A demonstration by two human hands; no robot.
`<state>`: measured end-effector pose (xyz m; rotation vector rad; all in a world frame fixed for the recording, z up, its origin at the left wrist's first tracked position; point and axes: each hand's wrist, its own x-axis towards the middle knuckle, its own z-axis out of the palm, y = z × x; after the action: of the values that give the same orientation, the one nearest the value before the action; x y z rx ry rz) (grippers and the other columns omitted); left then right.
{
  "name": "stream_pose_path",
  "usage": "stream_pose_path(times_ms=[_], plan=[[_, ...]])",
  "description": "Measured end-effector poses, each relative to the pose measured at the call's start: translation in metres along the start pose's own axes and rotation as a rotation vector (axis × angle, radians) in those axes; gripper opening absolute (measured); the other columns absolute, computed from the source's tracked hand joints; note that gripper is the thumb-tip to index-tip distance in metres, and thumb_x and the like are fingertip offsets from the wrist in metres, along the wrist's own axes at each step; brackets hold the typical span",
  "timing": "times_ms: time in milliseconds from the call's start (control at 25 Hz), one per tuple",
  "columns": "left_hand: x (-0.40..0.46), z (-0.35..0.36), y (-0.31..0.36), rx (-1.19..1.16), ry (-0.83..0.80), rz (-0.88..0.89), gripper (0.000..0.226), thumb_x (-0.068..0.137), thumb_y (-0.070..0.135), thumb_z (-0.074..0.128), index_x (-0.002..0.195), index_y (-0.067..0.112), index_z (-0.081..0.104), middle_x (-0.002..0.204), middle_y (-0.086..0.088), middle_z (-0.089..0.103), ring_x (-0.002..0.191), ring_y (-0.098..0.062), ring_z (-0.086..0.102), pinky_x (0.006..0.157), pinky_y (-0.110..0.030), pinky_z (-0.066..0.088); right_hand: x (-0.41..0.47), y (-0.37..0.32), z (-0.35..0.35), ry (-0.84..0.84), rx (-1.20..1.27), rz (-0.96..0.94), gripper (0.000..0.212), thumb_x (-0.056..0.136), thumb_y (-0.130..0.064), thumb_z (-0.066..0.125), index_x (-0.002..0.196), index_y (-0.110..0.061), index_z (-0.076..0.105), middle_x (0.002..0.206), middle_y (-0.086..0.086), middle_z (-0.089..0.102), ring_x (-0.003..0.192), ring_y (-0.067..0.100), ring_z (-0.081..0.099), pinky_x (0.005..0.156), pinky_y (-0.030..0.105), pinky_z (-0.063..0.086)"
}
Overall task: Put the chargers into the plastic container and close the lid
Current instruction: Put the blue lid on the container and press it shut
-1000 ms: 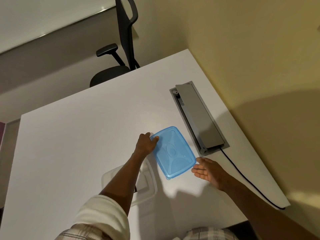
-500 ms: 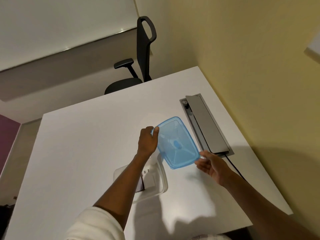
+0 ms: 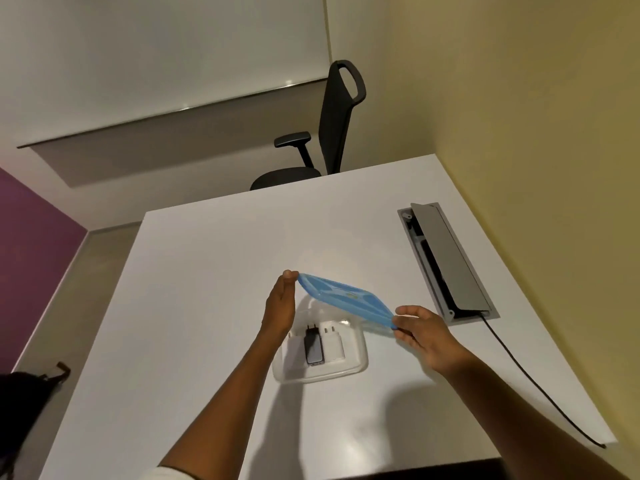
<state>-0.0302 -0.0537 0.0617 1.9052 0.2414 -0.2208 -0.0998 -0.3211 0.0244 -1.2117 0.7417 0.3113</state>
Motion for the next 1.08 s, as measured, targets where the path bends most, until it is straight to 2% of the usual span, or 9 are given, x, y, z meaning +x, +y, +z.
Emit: stream_pose_path(times_ms=[80,160,280,320,480,680,840,960,1080], plan=[[-0.013,-0.016,-0.012,-0.014,-0.033,-0.021,0.056,0.099,0.059,0.024,0.127,0.027,0.061,0.133,0.007,0.060,0.123,-0.008,0.053,0.113,-0.037,0.036,-0.011,0.007,0.016,0.024,-0.126,-0.027,0.022,0.079,0.004,0.069,0.094,-0.011,0.064,0.092,0.014,0.067,0.082,0.026,0.065,0.086,0.042,0.055],[-0.023,-0.030,-0.026,0.010,-0.055,-0.021,0.051,0.098,0.058,0.031,0.129,0.029,0.061,0.132,0.007,0.063,0.124,-0.009,0.056,0.110,-0.034,0.040,-0.019,0.018,0.032,0.068,-0.265,-0.077,0.027,0.077,0.005,0.069,0.096,-0.012,0.063,0.089,0.012,0.068,0.079,0.027,0.064,0.086,0.046,0.055],[-0.035,-0.043,-0.047,0.018,-0.017,-0.048,0.053,0.095,0.050,0.051,0.144,0.029,0.048,0.149,0.004,0.051,0.138,-0.016,0.047,0.115,-0.037,0.039,-0.028,0.038,0.054,0.131,-0.476,-0.194,0.035,0.074,0.000,0.071,0.101,-0.019,0.061,0.094,0.007,0.069,0.080,0.019,0.066,0.067,0.031,0.053],[-0.040,-0.045,-0.054,0.019,-0.008,-0.064,0.057,0.094,0.047,0.056,0.147,0.029,0.045,0.151,0.004,0.048,0.139,-0.016,0.045,0.115,-0.036,0.038,-0.030,0.045,0.060,0.154,-0.531,-0.232,0.037,0.074,-0.001,0.070,0.104,-0.021,0.060,0.095,0.006,0.069,0.081,0.018,0.065,0.066,0.029,0.052],[-0.051,-0.052,-0.083,0.076,-0.049,-0.125,0.070,0.090,0.039,0.066,0.152,0.030,0.035,0.155,0.002,0.044,0.142,-0.020,0.043,0.115,-0.038,0.039,-0.033,0.073,0.078,0.215,-0.724,-0.388,0.049,0.074,0.007,0.061,0.119,-0.013,0.058,0.104,0.014,0.060,0.096,0.029,0.060,0.086,0.037,0.052],[-0.046,-0.052,-0.103,0.124,-0.058,-0.184,0.078,0.087,0.024,0.071,0.154,0.027,0.030,0.151,0.000,0.047,0.138,-0.024,0.046,0.102,-0.029,0.042,-0.034,0.089,0.090,0.233,-0.759,-0.447,0.054,0.072,0.016,0.050,0.122,-0.002,0.059,0.108,0.015,0.050,0.100,0.031,0.056,0.092,0.025,0.039],[-0.040,-0.047,-0.111,0.133,-0.040,-0.194,0.079,0.077,0.020,0.072,0.148,0.028,0.039,0.123,0.009,0.059,0.125,-0.027,0.057,0.088,-0.027,0.045,-0.033,0.094,0.097,0.239,-0.761,-0.441,0.054,0.072,0.017,0.047,0.122,-0.001,0.059,0.105,0.009,0.046,0.094,0.025,0.052,0.092,0.024,0.038],[-0.033,-0.046,-0.114,0.219,-0.054,-0.218,0.083,0.080,0.018,0.072,0.152,0.026,0.033,0.133,-0.003,0.062,0.119,-0.027,0.060,0.092,-0.029,0.047,-0.030,0.094,0.098,0.238,-0.765,-0.455,0.051,0.071,0.016,0.045,0.115,-0.005,0.063,0.097,0.001,0.043,0.084,0.017,0.046,0.090,0.032,0.047],[-0.031,-0.044,-0.116,0.308,-0.047,-0.200,0.081,0.079,0.021,0.072,0.151,0.023,0.035,0.134,-0.008,0.061,0.119,-0.029,0.060,0.086,-0.024,0.041,-0.027,0.096,0.098,0.246,-0.819,-0.459,0.050,0.073,0.011,0.048,0.116,-0.008,0.062,0.098,0.001,0.046,0.089,0.024,0.053,0.082,0.024,0.042]])
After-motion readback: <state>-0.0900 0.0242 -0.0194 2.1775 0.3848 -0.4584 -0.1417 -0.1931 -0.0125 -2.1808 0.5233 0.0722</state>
